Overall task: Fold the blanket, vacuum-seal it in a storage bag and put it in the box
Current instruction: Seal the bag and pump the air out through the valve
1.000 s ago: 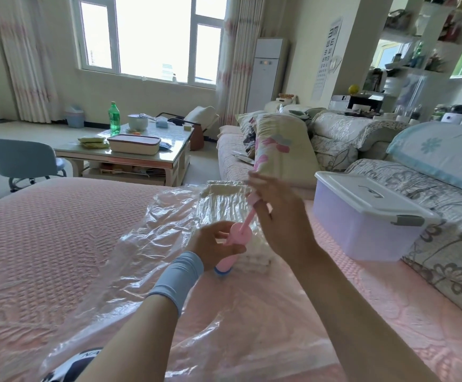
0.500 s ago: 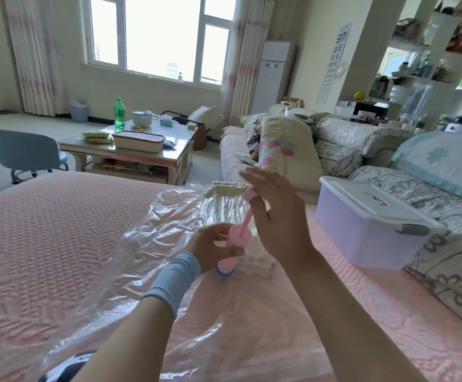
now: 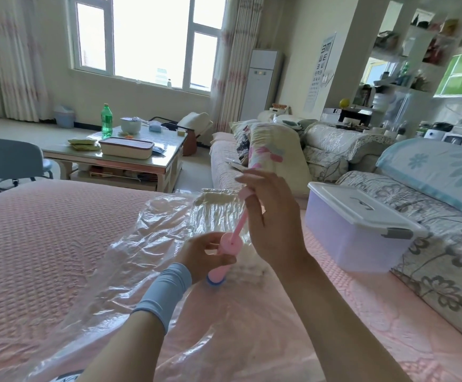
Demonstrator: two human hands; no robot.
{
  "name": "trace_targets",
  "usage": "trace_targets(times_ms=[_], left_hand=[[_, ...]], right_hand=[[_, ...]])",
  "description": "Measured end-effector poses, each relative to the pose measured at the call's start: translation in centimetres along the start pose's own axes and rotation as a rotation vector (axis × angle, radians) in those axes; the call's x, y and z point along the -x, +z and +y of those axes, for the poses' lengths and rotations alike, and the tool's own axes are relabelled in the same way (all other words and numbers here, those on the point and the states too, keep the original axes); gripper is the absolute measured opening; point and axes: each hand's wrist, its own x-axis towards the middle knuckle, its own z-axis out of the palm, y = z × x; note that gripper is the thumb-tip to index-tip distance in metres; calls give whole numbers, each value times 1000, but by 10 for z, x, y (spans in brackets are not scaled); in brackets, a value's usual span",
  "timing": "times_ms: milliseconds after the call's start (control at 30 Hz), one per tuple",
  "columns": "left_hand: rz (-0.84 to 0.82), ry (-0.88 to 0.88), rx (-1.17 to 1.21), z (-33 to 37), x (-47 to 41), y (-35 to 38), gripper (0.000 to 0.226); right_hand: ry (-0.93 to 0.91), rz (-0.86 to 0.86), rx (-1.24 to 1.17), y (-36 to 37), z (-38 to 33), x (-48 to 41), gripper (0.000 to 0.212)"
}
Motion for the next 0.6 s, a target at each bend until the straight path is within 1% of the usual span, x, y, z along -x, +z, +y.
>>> trace_targets(times_ms=[33, 67, 100, 200, 233, 267, 300, 333, 433, 500, 533, 567, 600], left_hand=[[-2, 0, 0, -1, 0, 1, 46], [-1, -3, -2, -1, -1, 3, 48], [3, -5, -7, -1, 0, 3, 46], [26, 0, -53, 1, 1, 2, 30], [28, 5, -62, 1, 1, 1, 29], [26, 8, -60, 1, 1, 1, 31], [23, 10, -48, 1, 1, 0, 33], [19, 7, -29, 1, 1, -1, 36], [3, -4, 0, -1, -1, 0, 45], [-14, 12, -8, -1, -2, 1, 51], [-16, 20, -15, 0, -2, 2, 53], [-16, 22, -20, 1, -2, 3, 55], [-14, 19, -23, 2, -2, 3, 54]], right_hand=[[7, 38, 7, 0, 1, 0, 31], [27, 25, 23, 3, 1, 4, 34], [63, -53, 45, 8, 2, 13, 35], [256, -507, 58, 23, 4, 42, 35], [295, -593, 42, 26, 5, 47, 34], [301, -613, 33, 25, 5, 47, 33], [276, -580, 31, 21, 5, 42, 32], [224, -502, 24, 17, 3, 34, 31], [48, -157, 1, 2, -2, 6, 25], [18, 19, -8, -3, -3, -4, 26], [30, 52, -4, -2, -3, -4, 28], [52, 31, 10, 1, -2, 0, 30], [84, -47, 26, 6, -2, 8, 33]])
